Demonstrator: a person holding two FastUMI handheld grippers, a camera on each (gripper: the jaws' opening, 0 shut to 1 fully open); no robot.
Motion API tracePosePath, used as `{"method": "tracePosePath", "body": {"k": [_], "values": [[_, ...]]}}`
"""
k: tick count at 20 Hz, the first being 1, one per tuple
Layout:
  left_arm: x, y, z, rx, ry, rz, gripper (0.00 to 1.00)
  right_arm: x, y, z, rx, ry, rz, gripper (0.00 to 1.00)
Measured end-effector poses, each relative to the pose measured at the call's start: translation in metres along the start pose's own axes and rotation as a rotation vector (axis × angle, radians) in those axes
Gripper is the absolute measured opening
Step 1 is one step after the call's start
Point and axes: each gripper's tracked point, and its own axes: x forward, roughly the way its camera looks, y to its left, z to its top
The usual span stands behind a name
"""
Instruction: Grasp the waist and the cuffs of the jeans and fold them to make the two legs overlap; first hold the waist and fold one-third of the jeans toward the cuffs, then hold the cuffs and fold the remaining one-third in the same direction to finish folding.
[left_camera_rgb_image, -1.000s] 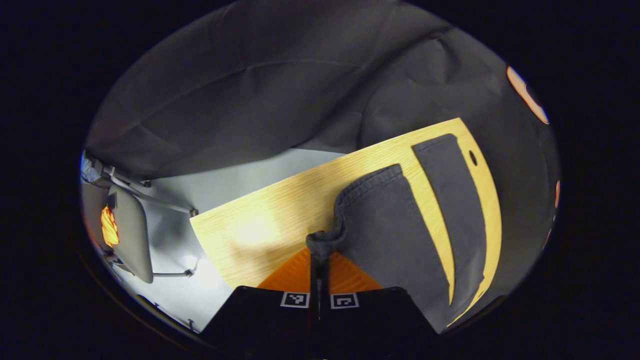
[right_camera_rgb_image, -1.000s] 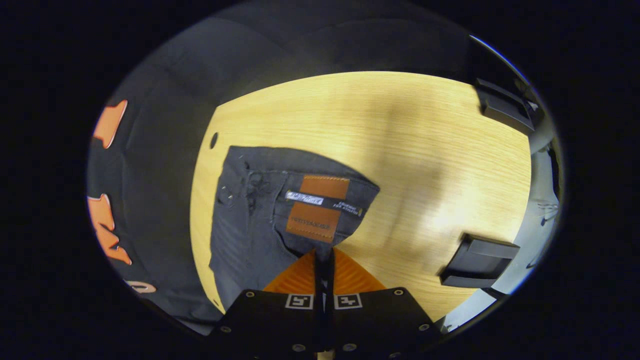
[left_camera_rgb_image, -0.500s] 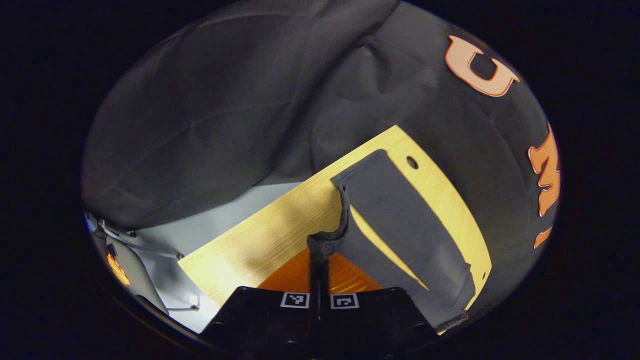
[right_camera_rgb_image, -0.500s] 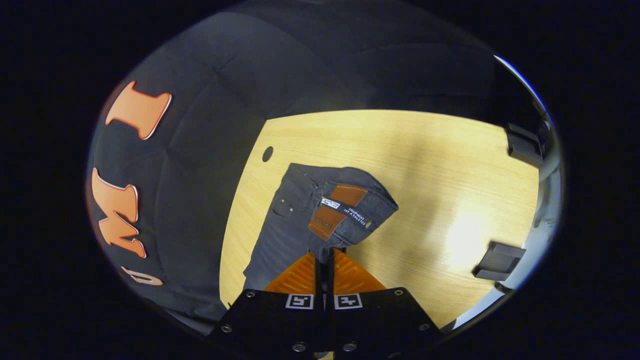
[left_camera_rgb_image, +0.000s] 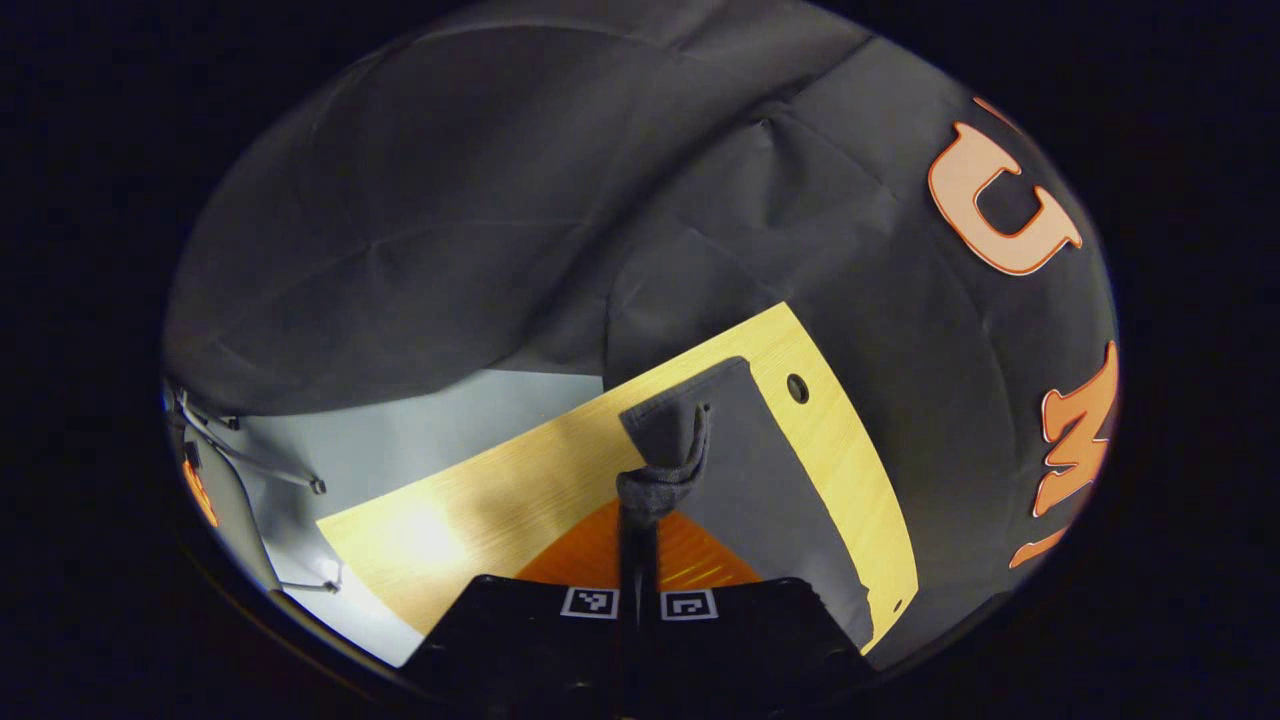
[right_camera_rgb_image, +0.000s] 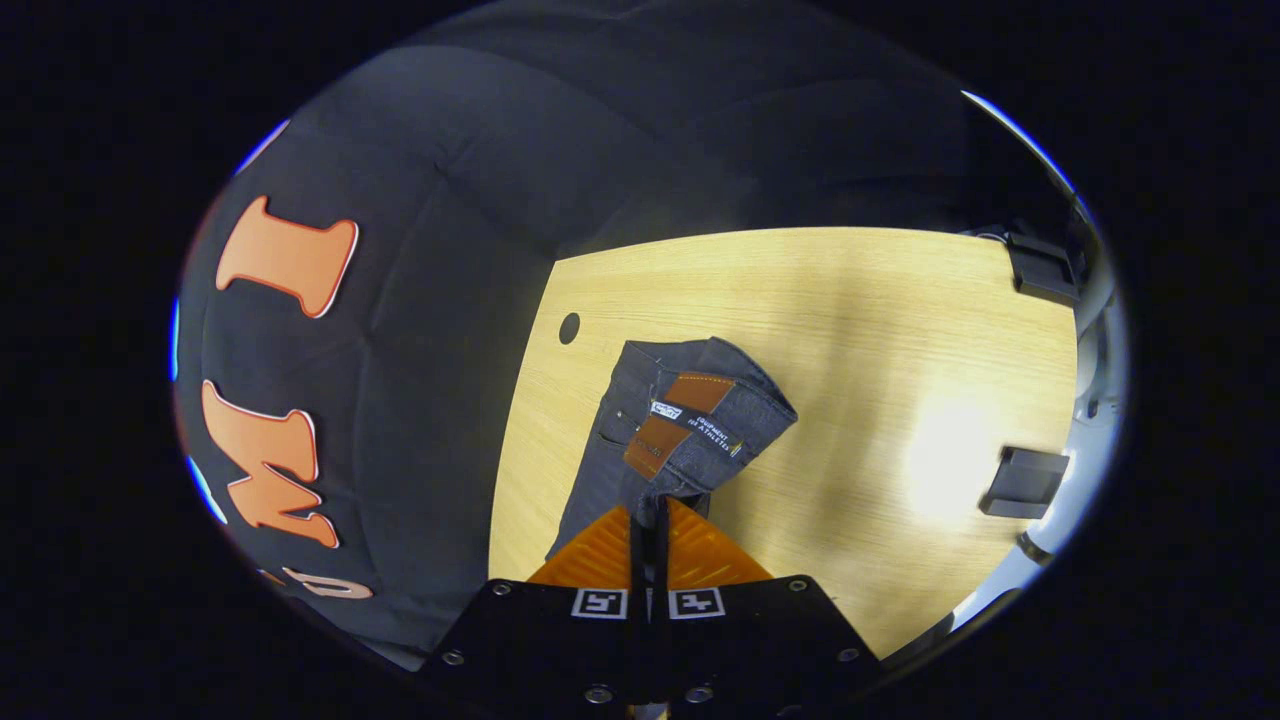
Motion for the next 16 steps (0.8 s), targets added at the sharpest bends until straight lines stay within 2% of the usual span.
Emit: {"method": "tracePosePath", "body": {"k": [4,10,13,16], "values": [[0.028,-0.026,0.017,0.048,0.036,-0.022,0.01,0.0,0.025,0.006,0.052,0.0,0.022,0.01],[0.06,-0.064,0.038,0.113,0.06,0.008,0.01,0.039,0.036,0.015,0.045,0.044,-0.015,0.01],[0.078,-0.088,0.048,0.259,0.043,0.001,0.01,0.064,0.046,0.022,0.018,0.077,-0.026,0.01],[0.091,-0.109,0.046,0.353,0.037,0.011,0.0,0.094,0.059,0.023,-0.01,0.119,-0.039,0.01]]}}
